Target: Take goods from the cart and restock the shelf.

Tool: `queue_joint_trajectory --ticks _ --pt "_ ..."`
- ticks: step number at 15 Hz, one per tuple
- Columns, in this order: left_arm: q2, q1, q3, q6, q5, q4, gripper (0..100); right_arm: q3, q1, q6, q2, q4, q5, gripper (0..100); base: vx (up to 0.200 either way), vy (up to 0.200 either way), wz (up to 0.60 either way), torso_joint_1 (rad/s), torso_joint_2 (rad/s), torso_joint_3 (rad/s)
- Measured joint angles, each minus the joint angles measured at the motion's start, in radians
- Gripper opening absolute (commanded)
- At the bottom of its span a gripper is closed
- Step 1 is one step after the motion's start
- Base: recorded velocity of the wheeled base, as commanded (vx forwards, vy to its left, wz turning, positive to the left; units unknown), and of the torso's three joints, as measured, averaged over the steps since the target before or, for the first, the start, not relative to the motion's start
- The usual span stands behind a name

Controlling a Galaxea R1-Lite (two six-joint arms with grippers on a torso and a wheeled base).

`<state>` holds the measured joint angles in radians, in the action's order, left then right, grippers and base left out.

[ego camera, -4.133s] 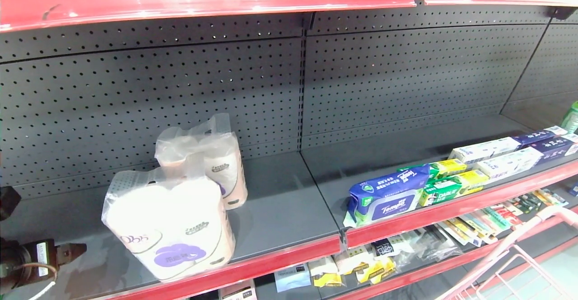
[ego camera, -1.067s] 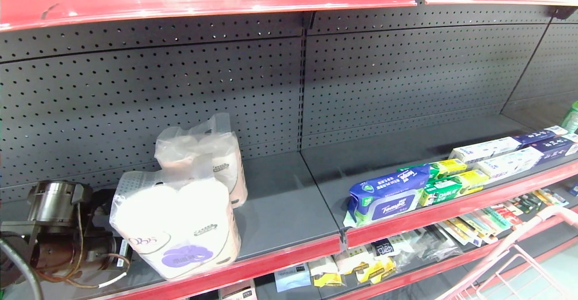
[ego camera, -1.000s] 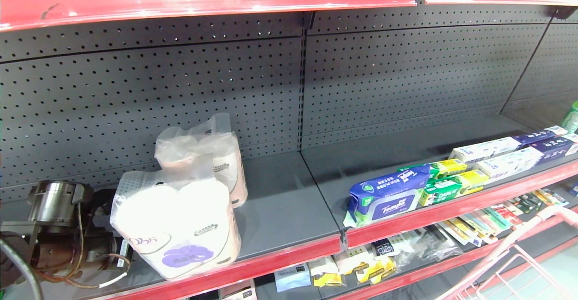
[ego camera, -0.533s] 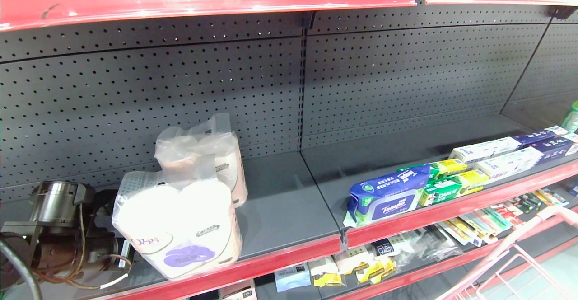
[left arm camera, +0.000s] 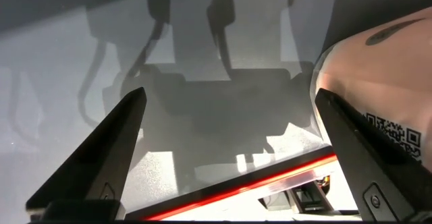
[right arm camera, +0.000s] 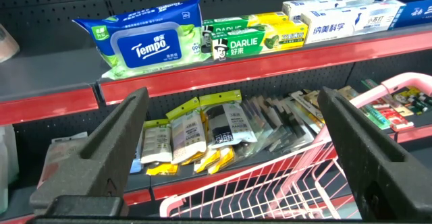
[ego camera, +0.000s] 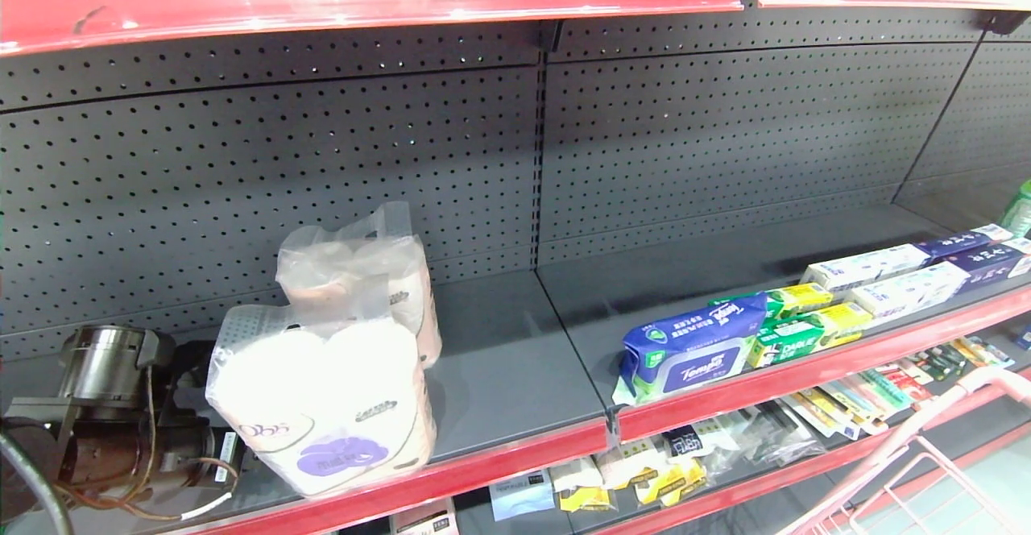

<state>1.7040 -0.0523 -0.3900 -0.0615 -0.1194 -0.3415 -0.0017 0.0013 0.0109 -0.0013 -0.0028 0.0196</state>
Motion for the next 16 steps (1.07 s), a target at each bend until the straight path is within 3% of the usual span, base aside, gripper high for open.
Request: queue_joint_trajectory --ticks 16 --pt "0.001 0.021 0.000 0.000 0.000 0.000 100 0.000 0.000 0.000 0.000 0.000 0.000 100 0.000 0.000 0.00 0.000 0.00 0.000"
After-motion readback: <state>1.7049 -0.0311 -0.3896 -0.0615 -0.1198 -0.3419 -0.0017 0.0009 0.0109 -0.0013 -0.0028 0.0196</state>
